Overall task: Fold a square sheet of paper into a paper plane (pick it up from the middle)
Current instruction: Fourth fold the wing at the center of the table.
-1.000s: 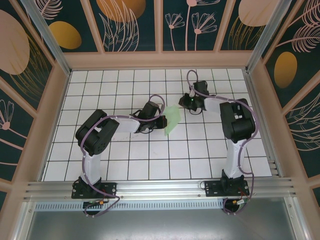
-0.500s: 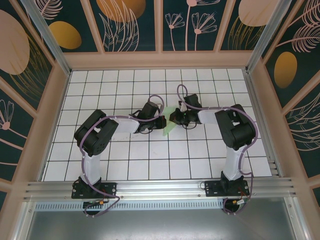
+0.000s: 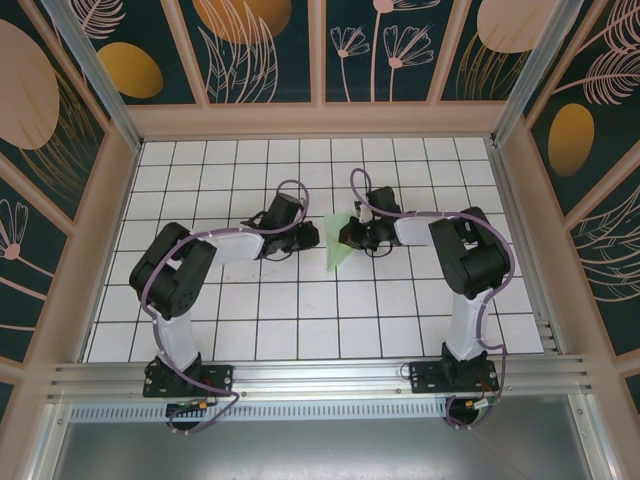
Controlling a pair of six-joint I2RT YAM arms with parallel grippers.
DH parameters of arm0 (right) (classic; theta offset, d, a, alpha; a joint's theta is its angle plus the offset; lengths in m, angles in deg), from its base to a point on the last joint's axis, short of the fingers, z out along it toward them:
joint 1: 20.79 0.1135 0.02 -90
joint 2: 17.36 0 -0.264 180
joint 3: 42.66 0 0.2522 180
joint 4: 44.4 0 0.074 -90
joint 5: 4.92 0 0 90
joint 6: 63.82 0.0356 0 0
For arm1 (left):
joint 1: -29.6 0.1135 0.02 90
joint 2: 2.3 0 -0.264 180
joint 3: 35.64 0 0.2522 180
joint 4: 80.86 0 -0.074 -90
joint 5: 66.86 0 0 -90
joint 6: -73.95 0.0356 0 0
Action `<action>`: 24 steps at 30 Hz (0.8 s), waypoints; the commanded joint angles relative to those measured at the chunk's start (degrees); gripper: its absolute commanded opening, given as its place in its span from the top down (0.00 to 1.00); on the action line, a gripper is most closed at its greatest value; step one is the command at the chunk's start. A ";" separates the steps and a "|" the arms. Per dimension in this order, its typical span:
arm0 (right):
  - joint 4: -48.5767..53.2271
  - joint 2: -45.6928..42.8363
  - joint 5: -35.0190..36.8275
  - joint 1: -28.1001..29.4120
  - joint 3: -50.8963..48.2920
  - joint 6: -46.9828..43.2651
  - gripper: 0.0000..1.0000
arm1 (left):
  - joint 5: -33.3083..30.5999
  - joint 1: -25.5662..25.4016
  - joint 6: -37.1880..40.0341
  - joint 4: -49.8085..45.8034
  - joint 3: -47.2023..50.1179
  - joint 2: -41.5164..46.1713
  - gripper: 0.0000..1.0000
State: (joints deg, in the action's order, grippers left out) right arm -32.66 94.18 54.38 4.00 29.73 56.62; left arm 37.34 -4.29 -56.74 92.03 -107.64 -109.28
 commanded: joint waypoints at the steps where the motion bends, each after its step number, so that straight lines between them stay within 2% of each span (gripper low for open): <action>1: 5.70 4.61 6.05 -0.28 -1.23 -2.92 0.95 | 5.62 -0.09 -1.71 3.31 -0.26 0.30 0.85; 8: 3.41 4.58 5.66 -0.25 -1.85 -0.40 0.94 | 12.49 -0.06 -3.78 7.28 -2.89 -4.89 0.86; 17: 0.58 4.56 4.27 -0.17 -2.63 2.09 0.94 | 12.96 -0.06 -3.61 5.87 -6.64 -9.28 0.90; 24: -0.26 4.23 3.45 -0.36 -3.09 1.73 0.94 | 8.40 -0.11 -1.93 0.86 -9.72 -12.59 0.93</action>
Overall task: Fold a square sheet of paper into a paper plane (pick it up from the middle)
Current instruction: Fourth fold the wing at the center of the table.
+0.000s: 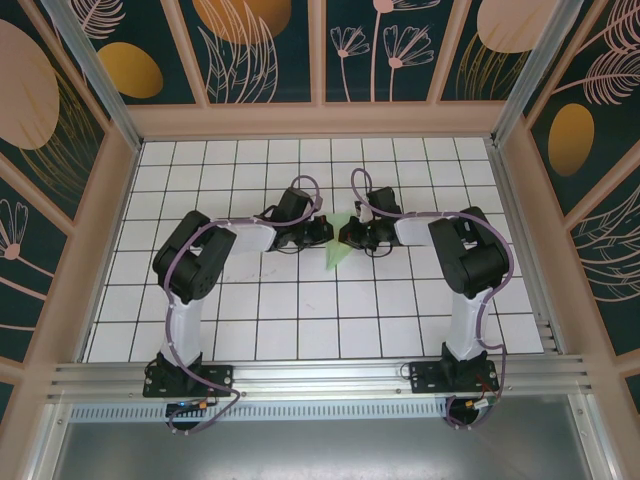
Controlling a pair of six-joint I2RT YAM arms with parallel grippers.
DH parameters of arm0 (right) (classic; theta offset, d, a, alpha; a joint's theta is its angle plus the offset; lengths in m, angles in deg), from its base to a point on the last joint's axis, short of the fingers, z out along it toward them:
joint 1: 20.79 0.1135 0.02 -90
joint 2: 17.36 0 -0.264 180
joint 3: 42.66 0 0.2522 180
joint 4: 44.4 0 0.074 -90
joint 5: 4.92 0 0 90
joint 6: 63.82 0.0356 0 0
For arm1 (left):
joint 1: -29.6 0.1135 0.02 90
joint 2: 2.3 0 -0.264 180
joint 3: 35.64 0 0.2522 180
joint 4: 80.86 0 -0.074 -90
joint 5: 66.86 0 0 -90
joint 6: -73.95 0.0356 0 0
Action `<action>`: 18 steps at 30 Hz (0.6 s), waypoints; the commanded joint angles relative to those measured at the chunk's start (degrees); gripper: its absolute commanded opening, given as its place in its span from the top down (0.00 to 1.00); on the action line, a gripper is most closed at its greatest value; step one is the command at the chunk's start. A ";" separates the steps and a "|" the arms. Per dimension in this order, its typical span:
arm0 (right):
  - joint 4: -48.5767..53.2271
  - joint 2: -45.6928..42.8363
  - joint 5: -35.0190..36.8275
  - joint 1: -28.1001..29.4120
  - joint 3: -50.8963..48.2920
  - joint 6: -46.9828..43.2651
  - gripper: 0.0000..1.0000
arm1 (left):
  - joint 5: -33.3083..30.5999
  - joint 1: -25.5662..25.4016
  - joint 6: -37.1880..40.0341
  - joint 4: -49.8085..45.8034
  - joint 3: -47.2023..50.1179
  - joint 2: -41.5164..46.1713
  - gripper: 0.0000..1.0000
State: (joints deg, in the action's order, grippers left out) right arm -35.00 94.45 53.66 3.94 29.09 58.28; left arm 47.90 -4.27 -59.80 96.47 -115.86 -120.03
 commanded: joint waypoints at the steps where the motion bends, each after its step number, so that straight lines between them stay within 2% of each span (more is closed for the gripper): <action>1: 1.53 3.55 3.50 -0.33 -2.68 0.07 0.94 | -2.75 -0.15 1.55 -4.40 -1.48 -2.26 0.94; 5: -2.20 1.01 0.16 -0.97 -3.85 0.29 0.94 | -4.63 -0.11 2.83 -6.82 -0.69 -2.81 0.98; 12: -8.46 -4.00 -7.02 -1.30 -6.92 0.83 0.92 | -5.72 -0.16 3.11 -7.14 1.04 -2.99 1.00; 18: -10.81 -6.64 -8.56 0.07 -10.38 3.07 0.92 | -6.77 -0.23 2.86 -7.06 2.01 -2.86 1.00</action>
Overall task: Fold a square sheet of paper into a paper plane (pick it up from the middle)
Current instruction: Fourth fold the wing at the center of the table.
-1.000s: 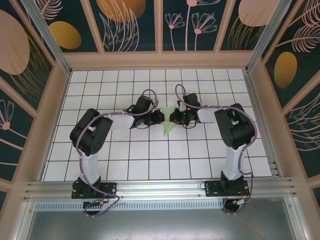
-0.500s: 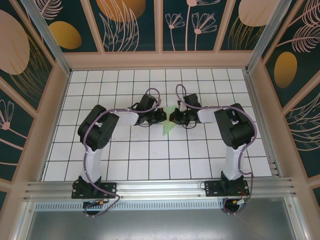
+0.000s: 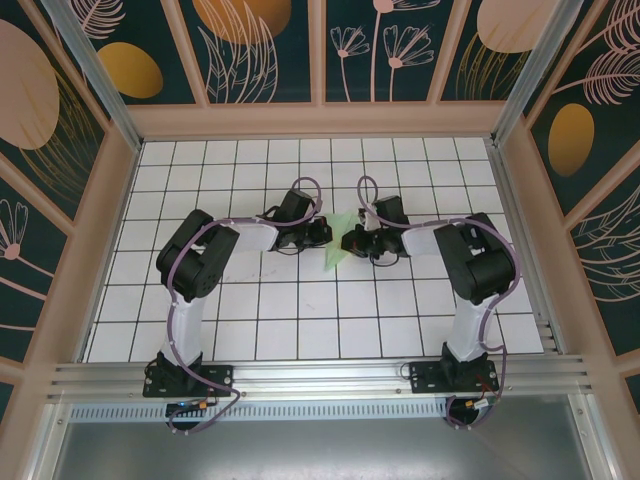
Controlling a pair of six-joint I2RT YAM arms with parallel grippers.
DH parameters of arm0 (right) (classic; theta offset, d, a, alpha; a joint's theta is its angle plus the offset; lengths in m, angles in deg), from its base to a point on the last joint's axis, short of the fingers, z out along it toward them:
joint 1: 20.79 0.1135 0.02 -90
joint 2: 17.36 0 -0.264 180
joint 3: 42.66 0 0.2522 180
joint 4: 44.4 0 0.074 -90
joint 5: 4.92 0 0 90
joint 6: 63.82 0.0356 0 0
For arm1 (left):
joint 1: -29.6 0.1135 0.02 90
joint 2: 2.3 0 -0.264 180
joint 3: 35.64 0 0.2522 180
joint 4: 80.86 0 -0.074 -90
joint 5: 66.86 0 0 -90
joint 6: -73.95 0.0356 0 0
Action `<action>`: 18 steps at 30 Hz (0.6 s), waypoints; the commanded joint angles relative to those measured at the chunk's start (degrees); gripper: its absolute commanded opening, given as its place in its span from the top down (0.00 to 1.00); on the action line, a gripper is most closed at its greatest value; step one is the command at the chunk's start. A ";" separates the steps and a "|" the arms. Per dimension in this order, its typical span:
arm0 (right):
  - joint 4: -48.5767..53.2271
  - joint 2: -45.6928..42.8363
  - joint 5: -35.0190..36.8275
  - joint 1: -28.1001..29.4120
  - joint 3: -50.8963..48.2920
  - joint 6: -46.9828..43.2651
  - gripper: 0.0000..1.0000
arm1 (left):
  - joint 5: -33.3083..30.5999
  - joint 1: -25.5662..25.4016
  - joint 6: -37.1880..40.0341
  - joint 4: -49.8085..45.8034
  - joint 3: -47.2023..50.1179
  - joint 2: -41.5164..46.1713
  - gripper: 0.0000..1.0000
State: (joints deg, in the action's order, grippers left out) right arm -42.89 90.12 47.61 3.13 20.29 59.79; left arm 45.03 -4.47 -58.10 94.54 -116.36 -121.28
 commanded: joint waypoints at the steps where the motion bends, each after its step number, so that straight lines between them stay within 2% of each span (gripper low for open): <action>1: -3.17 -2.38 -2.52 1.23 -1.71 1.99 0.92 | -4.00 0.00 1.01 -4.92 2.77 -1.48 1.00; 11: -4.93 -0.49 -1.73 4.16 -0.26 4.72 0.92 | -4.49 -0.12 0.13 -3.81 3.94 -1.19 1.00; 18: -2.98 0.60 -0.96 4.87 -1.18 3.21 0.92 | -5.05 -0.25 0.03 -3.96 3.94 -1.26 1.00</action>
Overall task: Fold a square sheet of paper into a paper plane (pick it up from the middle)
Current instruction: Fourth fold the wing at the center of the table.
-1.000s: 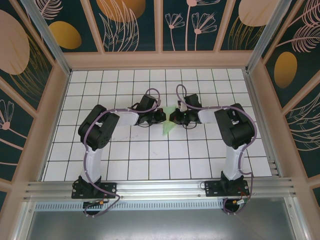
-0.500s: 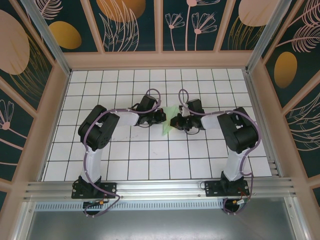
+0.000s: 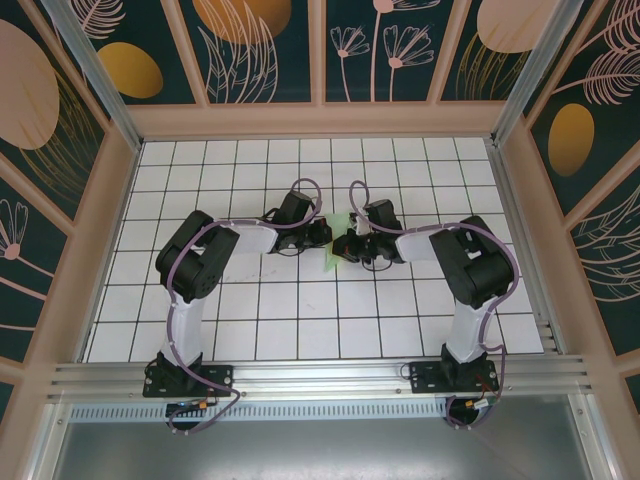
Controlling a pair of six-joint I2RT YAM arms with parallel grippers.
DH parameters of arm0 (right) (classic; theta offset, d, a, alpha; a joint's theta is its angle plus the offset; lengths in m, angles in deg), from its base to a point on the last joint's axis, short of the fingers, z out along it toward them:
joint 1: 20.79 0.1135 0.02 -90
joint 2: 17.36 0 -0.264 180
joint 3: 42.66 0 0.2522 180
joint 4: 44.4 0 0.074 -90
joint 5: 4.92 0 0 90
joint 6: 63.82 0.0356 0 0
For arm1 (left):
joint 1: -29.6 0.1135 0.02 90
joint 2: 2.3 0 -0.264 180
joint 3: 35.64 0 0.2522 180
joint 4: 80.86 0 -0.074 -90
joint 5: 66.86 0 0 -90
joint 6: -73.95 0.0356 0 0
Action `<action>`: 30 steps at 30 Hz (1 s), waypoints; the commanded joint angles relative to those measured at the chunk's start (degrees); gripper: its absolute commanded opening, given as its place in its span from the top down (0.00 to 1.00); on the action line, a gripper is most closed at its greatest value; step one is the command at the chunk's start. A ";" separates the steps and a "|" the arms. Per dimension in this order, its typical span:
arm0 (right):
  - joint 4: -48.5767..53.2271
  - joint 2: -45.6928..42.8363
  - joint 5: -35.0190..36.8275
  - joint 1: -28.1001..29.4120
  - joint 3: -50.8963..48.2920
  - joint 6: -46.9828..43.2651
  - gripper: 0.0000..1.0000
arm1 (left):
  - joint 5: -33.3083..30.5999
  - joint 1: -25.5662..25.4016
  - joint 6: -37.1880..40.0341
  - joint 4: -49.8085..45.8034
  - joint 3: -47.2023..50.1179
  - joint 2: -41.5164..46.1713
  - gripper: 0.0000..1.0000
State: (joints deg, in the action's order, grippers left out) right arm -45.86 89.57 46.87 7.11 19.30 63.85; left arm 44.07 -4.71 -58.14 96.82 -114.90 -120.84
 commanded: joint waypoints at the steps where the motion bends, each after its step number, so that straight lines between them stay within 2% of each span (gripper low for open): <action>1: 0.39 1.36 -0.18 1.00 -0.29 -1.24 0.92 | -4.29 0.01 0.07 -6.26 2.44 -1.67 1.00; 13: 3.25 2.06 0.60 1.45 -1.64 -3.66 0.92 | -6.85 0.09 0.44 -7.57 2.03 -1.43 1.00; 22: 0.25 -3.49 -1.57 2.06 -3.77 -2.13 0.90 | -6.60 0.11 0.24 -7.27 2.64 -1.60 1.00; 30: -2.53 -2.78 -2.16 3.11 -5.16 -0.25 0.90 | -6.69 0.04 -0.13 -6.63 3.27 -1.75 1.00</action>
State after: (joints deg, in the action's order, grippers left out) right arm -46.02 87.06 45.99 9.60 14.95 62.80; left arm 42.19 -5.23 -58.16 97.25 -114.42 -120.54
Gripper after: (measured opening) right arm 0.100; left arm 0.070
